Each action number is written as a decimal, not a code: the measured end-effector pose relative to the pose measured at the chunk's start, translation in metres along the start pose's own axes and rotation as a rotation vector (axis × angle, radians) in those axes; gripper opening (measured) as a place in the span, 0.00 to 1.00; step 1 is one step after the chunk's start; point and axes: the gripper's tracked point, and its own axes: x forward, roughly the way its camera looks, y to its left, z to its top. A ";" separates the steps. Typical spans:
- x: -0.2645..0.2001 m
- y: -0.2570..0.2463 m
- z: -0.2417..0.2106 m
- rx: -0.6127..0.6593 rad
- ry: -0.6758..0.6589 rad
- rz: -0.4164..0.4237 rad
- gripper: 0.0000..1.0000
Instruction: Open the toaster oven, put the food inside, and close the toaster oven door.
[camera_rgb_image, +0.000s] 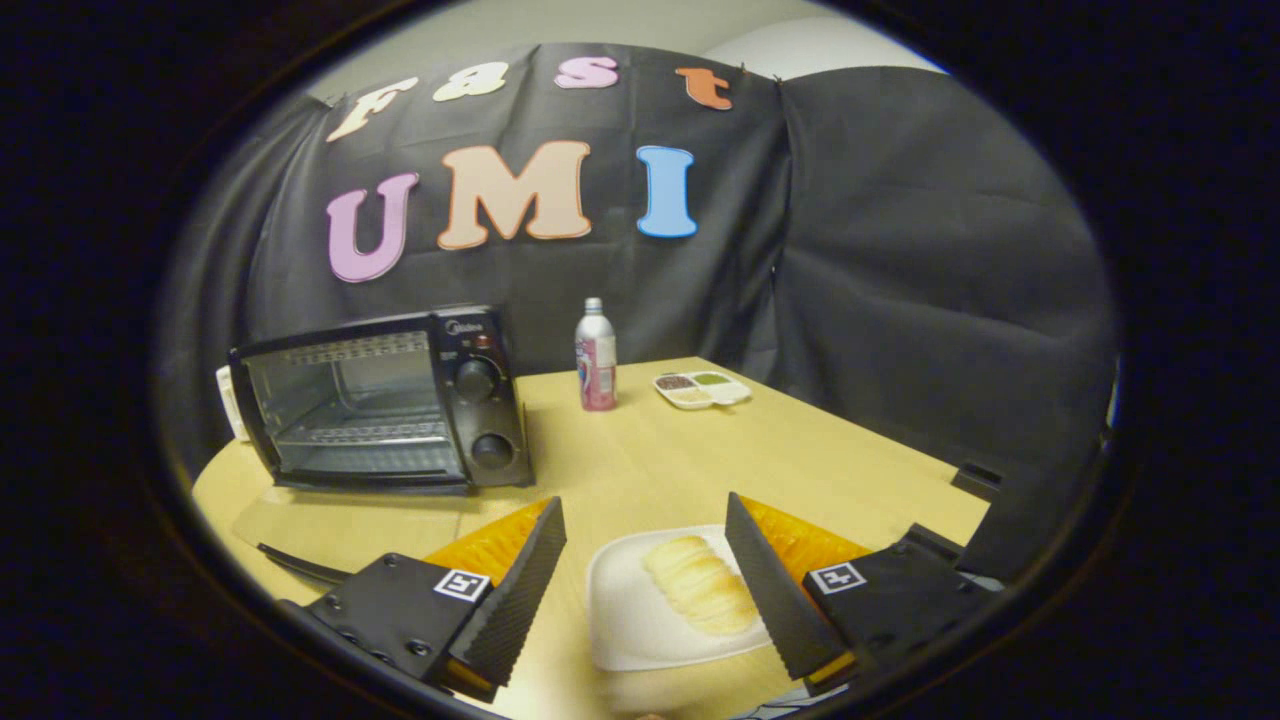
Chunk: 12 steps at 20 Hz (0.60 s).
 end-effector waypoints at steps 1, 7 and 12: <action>0.003 -0.004 -0.005 -0.001 0.015 -0.005 1.00; 0.019 -0.025 -0.043 -0.032 0.128 -0.032 1.00; 0.036 -0.033 -0.071 -0.049 0.220 -0.043 0.99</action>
